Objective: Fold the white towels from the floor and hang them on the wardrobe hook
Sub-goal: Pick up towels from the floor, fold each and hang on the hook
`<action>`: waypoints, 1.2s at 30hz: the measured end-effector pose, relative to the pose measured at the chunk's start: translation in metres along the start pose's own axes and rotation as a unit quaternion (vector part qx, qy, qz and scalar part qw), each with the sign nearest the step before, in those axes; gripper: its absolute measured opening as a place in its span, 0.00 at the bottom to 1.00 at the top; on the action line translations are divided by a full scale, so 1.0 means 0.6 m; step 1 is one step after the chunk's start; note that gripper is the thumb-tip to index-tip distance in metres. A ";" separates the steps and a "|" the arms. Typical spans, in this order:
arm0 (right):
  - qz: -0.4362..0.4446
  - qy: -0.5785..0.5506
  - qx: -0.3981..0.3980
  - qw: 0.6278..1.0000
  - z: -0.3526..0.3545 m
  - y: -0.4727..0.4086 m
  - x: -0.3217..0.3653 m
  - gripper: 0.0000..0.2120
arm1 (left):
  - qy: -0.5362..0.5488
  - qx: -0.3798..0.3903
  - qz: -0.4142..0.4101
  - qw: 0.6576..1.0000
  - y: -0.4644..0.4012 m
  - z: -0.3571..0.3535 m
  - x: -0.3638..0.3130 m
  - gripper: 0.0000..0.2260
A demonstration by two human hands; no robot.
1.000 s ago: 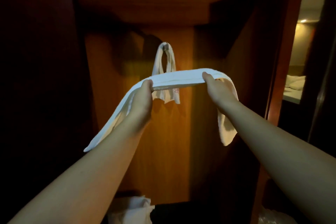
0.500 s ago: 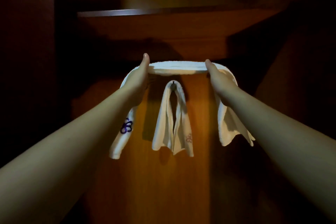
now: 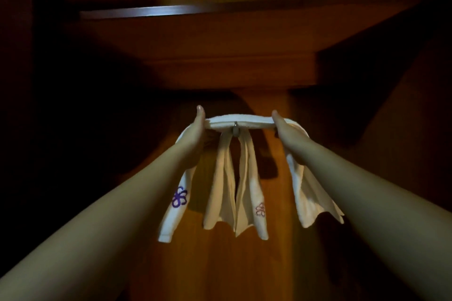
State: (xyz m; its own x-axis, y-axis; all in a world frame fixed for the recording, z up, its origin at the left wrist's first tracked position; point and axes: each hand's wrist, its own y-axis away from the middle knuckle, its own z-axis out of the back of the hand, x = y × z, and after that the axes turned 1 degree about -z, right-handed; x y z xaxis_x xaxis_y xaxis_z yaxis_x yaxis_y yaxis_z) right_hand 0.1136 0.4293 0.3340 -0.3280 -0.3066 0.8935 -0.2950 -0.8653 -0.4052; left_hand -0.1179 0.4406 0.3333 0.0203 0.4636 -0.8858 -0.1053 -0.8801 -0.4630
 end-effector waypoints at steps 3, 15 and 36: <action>-0.014 -0.009 0.021 1.000 -0.018 -0.007 -0.020 0.40 | 0.015 -0.005 0.003 1.000 -0.018 0.003 0.028 0.31; -0.006 -0.051 0.044 0.998 -0.042 -0.009 -0.054 0.37 | 0.044 -0.010 0.007 0.999 -0.022 -0.017 0.083 0.35; 0.046 0.099 0.294 0.949 -0.109 0.173 -0.223 0.25 | -0.044 -0.059 0.081 0.994 0.222 -0.078 0.203 0.33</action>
State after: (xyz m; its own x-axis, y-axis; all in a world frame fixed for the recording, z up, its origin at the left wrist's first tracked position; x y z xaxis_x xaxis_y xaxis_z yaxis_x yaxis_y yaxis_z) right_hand 0.0681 0.4064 0.1595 -0.5083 -0.3605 0.7821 0.2760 -0.9285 -0.2486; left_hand -0.0827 0.3750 0.1626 -0.0753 0.3174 -0.9453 0.0167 -0.9475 -0.3194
